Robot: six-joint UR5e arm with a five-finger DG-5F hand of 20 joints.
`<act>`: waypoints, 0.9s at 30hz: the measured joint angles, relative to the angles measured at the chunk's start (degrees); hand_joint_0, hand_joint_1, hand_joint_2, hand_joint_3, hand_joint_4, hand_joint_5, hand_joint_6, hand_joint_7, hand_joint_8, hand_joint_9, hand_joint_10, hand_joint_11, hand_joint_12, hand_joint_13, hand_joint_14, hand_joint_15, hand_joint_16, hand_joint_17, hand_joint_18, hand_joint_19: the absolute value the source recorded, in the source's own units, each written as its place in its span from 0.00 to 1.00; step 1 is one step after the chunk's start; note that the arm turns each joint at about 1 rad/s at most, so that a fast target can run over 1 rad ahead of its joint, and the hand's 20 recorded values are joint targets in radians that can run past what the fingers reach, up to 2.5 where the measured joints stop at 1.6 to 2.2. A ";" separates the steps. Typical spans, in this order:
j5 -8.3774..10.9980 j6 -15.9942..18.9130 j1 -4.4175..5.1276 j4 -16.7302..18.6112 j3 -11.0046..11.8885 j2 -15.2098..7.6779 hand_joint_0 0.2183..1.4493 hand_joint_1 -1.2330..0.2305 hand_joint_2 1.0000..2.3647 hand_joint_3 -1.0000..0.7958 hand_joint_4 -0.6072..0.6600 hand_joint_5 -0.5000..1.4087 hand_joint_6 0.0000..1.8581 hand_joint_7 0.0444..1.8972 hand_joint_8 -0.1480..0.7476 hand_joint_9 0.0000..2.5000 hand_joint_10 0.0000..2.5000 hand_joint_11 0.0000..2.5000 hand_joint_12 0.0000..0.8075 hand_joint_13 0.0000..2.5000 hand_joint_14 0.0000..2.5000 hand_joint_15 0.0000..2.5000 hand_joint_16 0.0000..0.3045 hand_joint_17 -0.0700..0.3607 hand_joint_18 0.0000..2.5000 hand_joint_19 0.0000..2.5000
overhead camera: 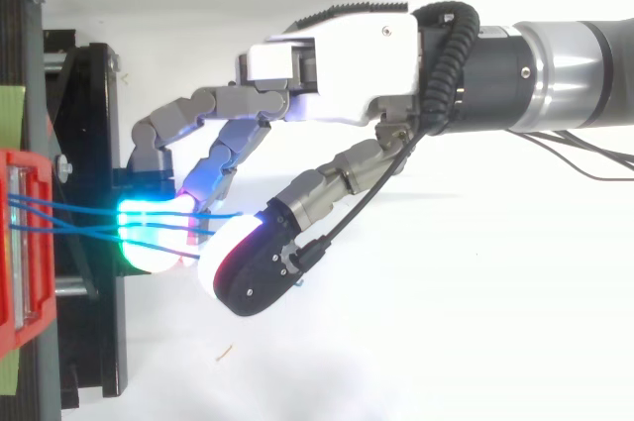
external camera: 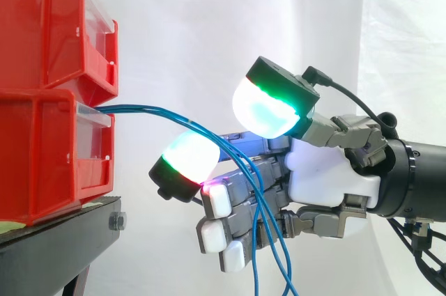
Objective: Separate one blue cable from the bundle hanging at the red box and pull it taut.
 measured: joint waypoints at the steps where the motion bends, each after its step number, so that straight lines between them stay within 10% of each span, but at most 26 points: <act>1: 0.01 0.00 0.00 0.02 0.00 0.00 0.31 0.43 0.00 0.30 0.70 0.20 0.27 0.66 0.57 0.34 0.01 0.27 0.51 0.34 0.01 0.16 0.16 0.42 0.32 0.19; 27: -0.01 -1.11 0.04 -1.90 0.94 0.75 0.36 0.39 0.01 0.39 0.68 0.21 0.28 0.69 0.58 0.37 0.01 0.27 0.51 0.37 0.01 0.17 0.16 0.41 0.35 0.19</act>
